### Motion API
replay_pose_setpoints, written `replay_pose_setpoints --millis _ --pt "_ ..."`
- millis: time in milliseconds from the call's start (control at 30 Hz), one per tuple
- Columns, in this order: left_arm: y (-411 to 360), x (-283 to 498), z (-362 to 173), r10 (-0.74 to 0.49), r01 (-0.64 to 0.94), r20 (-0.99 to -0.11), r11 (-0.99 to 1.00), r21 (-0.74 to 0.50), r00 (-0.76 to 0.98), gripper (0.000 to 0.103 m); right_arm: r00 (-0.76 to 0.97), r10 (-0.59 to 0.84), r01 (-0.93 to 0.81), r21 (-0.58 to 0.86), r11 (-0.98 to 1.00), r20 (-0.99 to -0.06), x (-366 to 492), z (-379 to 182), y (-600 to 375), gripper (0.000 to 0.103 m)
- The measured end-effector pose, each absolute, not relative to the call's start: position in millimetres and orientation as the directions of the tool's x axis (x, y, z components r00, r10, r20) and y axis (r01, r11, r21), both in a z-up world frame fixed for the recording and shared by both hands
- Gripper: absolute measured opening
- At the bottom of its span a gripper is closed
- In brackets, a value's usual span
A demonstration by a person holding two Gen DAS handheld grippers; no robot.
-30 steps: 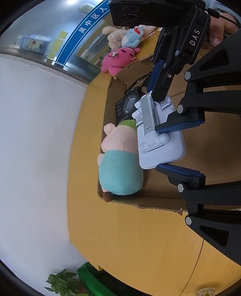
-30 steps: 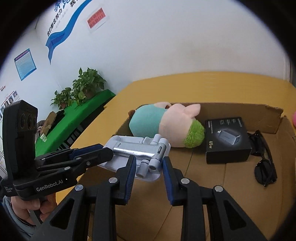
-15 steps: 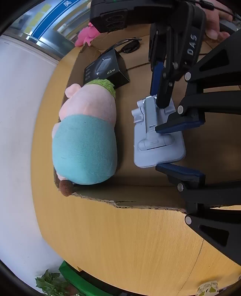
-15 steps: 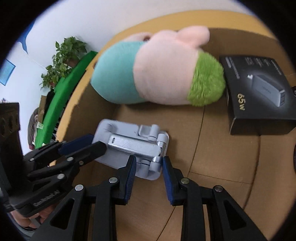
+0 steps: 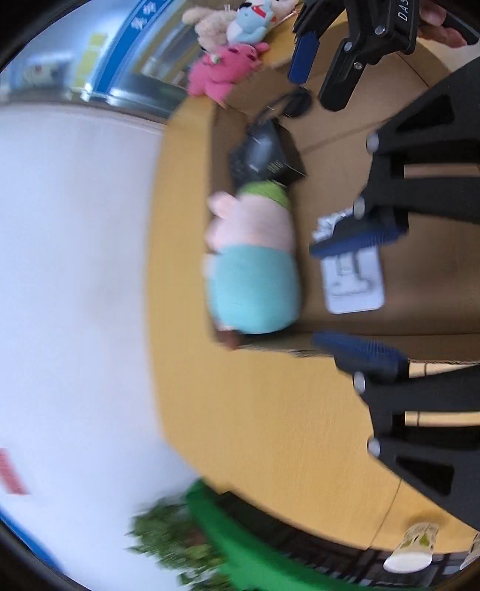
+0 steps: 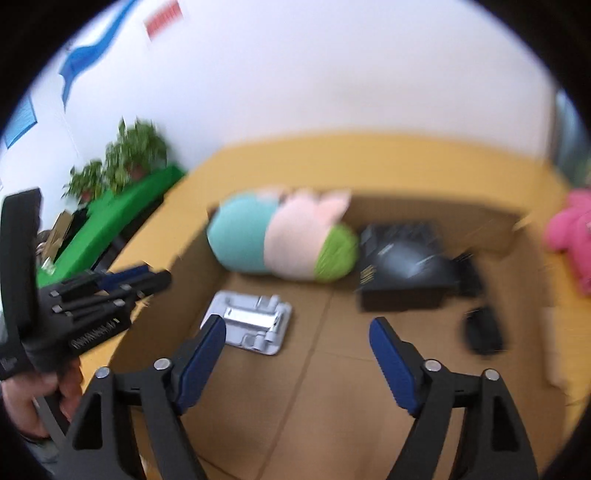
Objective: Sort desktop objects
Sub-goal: 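Lower the phone stand beside the plush pig and open both grippers, then withdraw both grippers from the box toward the clear phone case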
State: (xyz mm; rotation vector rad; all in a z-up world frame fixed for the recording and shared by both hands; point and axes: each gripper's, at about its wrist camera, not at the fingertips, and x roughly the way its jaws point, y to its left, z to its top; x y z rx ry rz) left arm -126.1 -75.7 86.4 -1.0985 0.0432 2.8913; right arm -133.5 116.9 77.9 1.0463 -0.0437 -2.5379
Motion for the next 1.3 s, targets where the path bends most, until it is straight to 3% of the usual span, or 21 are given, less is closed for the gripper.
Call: replay_pose_setpoints --millis 33,100,167,267,667,933,1033,1300 --pt "-70 -105 101 0.021 -0.048 -0.596 -0.998 0.030 -0.802 0.083 -0.701 -0.335 0.334 0.125 -0.934 -0.630 -111 89 124 0.081" --pt "-56 -65 124 0.031 -0.054 -0.463 -0.998 0.035 -0.886 0.097 -0.772 -0.276 0.293 0.065 -0.954 -0.573 -84 102 134 0.084" --pt "-44 -39 137 0.060 -0.077 -0.406 -0.997 0.026 -0.912 0.098 -0.823 -0.222 0.246 0.024 -0.969 -0.523 -60 110 146 0.084" --pt "-27 -24 144 0.073 -0.083 -0.394 -0.997 0.008 -0.916 0.098 -0.831 -0.206 0.216 0.042 -0.975 -0.517 -42 114 158 0.084" --pt "-12 18 143 0.094 -0.095 -0.415 -0.995 -0.017 -0.905 0.098 -0.848 -0.186 0.203 0.021 -0.979 -0.496 -5 120 168 0.084" --pt "-54 45 113 0.055 -0.051 -0.483 -0.998 -0.021 -0.874 0.098 -0.838 -0.215 0.240 0.015 -0.971 -0.502 2 111 153 0.084" --pt "-76 54 97 0.035 -0.025 -0.515 -0.999 -0.026 -0.856 0.098 -0.807 -0.266 0.304 0.017 -0.953 -0.528 7 99 143 0.084" --pt "-125 69 42 0.078 0.001 -0.633 -0.992 -0.122 -0.770 0.098 -0.512 -0.552 0.592 0.195 -0.782 -0.658 27 34 97 0.084"
